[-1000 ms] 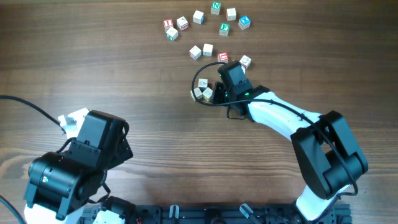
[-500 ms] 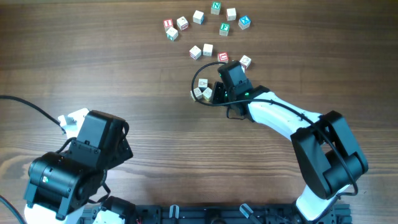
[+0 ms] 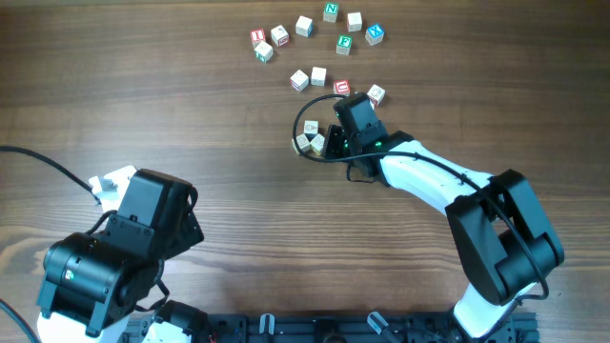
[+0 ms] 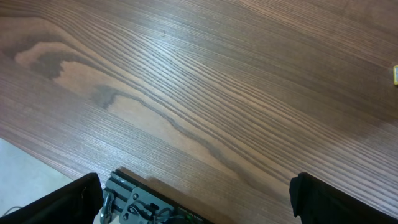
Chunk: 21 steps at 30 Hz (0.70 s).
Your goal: Form a circle
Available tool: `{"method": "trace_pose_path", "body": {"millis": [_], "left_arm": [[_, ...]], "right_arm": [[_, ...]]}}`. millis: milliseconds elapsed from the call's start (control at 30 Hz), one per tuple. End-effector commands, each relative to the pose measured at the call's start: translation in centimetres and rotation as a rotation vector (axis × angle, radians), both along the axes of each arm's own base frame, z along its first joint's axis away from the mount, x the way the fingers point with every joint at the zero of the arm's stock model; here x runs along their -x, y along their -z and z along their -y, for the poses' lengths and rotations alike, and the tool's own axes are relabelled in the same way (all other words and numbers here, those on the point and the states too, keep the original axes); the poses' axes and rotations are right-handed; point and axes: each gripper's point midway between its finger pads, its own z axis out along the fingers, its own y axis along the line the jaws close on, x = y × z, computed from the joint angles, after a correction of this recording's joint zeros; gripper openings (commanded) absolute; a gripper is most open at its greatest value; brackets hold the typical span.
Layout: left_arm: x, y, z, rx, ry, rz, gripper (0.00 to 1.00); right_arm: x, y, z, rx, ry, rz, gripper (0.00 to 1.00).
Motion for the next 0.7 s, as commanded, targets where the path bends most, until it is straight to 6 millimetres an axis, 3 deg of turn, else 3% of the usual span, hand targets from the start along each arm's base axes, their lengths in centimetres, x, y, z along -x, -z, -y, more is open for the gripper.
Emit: {"method": "trace_pose_path", "body": {"millis": [0,667], "left_arm": [[0.06,0.07,-0.11,0.006,-0.02,0.004,1.0],[0.06,0.07,-0.11,0.006,-0.02,0.004,1.0]], "right_arm": [[0.29,-0.12,-0.26,-0.011,-0.011,-0.001,0.04],[0.5,0.1,-1.0,-0.008,-0.037,0.008,0.05]]}}
